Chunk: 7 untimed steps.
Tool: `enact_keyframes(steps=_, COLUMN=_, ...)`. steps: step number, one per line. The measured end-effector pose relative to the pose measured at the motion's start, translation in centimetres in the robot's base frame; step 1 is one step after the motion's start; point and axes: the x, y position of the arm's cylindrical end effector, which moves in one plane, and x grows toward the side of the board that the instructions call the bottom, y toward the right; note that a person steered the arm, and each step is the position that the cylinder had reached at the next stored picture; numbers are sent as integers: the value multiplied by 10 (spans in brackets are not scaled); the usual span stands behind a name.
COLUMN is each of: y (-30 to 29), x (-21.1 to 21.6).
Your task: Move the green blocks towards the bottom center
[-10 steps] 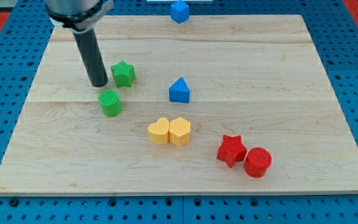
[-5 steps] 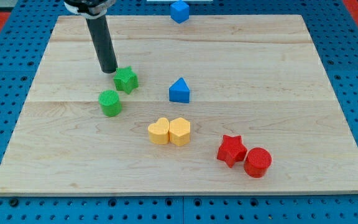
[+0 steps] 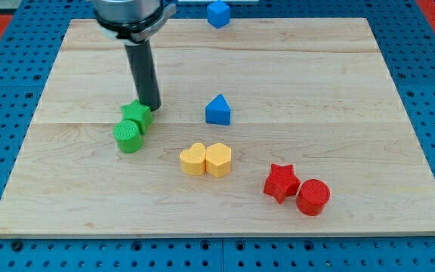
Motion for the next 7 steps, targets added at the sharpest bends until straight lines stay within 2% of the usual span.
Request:
enact_keyframes(steps=2, y=-37, x=52)
enact_keyframes(steps=4, y=-81, x=46)
enact_keyframes(steps=5, y=-103, x=72)
enact_keyframes(steps=6, y=-108, x=107)
enact_keyframes(steps=7, y=-108, x=123)
